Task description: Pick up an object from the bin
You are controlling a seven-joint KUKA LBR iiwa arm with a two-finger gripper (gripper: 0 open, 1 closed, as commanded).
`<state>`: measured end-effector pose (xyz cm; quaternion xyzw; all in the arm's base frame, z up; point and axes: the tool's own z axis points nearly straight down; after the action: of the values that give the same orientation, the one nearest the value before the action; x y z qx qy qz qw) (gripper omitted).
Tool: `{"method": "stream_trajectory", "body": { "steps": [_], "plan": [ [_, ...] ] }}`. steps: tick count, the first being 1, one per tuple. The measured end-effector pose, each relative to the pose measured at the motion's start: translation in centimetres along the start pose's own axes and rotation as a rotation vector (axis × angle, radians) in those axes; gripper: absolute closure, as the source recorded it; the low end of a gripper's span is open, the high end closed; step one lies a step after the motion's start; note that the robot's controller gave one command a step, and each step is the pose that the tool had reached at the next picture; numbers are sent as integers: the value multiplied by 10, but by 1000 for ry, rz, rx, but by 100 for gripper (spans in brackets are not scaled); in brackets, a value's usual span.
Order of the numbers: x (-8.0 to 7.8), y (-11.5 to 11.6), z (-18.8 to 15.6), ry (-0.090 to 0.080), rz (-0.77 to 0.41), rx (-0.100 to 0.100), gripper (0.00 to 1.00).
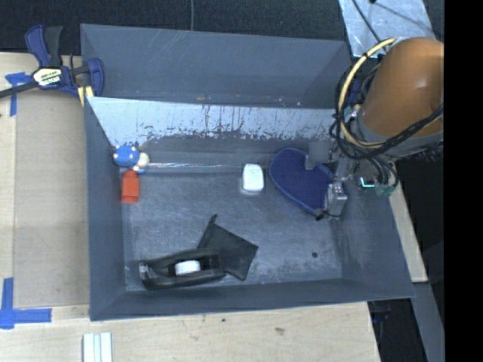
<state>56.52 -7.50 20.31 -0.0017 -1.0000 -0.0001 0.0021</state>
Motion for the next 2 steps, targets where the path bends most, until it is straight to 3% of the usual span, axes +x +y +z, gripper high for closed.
{"method": "stream_trajectory", "body": {
  "steps": [1, 2],
  "plan": [
    [13, -78, 60, -1, 95, 3, 0],
    [-16, -84, 97, -9, 166, 0, 0]
  ]
}}
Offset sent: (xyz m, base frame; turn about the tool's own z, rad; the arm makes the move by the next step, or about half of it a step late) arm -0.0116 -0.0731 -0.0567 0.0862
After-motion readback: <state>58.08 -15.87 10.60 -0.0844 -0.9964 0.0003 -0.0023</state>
